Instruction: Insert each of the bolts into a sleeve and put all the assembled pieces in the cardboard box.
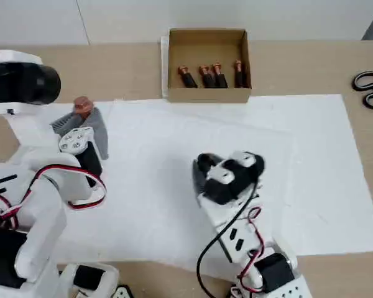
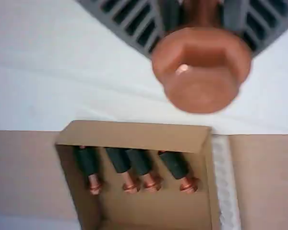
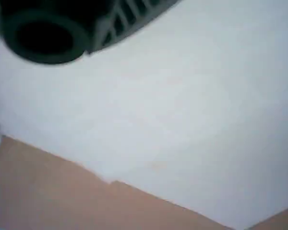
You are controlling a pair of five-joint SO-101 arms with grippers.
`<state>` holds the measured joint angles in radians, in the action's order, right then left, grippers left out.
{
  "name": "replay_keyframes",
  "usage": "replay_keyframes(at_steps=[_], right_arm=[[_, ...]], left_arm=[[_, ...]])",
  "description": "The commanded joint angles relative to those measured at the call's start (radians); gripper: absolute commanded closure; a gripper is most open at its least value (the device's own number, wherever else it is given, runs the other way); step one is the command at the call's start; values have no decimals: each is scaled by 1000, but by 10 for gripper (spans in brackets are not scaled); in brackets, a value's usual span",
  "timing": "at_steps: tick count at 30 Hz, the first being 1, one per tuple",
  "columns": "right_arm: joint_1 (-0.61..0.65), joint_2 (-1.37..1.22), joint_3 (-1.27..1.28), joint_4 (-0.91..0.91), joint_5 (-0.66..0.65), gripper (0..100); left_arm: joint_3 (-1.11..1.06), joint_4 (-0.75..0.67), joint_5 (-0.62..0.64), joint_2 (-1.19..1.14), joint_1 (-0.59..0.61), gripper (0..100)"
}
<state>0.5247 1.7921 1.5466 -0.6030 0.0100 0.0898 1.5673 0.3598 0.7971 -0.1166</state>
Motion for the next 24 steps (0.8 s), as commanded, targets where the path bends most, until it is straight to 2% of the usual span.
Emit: replay_keyframes(at_steps=[1, 4, 8, 11, 17, 24], right_arm=[[21, 19, 17, 18, -9, 995], [25, 21, 35, 21, -9, 995], [25, 21, 34, 24, 17, 995], [22, 21, 37, 21, 66, 995], [25, 21, 37, 18, 75, 995], [28, 21, 57, 19, 75, 995]], left_arm=[[4, -34, 37, 9, -21, 994], [-13, -68, 55, 14, -78, 994], [-162, -176, 61, 17, -157, 994], [-309, -322, 58, 17, -166, 994], [-555, -608, 58, 17, -193, 994], [-682, -747, 64, 17, -313, 994]])
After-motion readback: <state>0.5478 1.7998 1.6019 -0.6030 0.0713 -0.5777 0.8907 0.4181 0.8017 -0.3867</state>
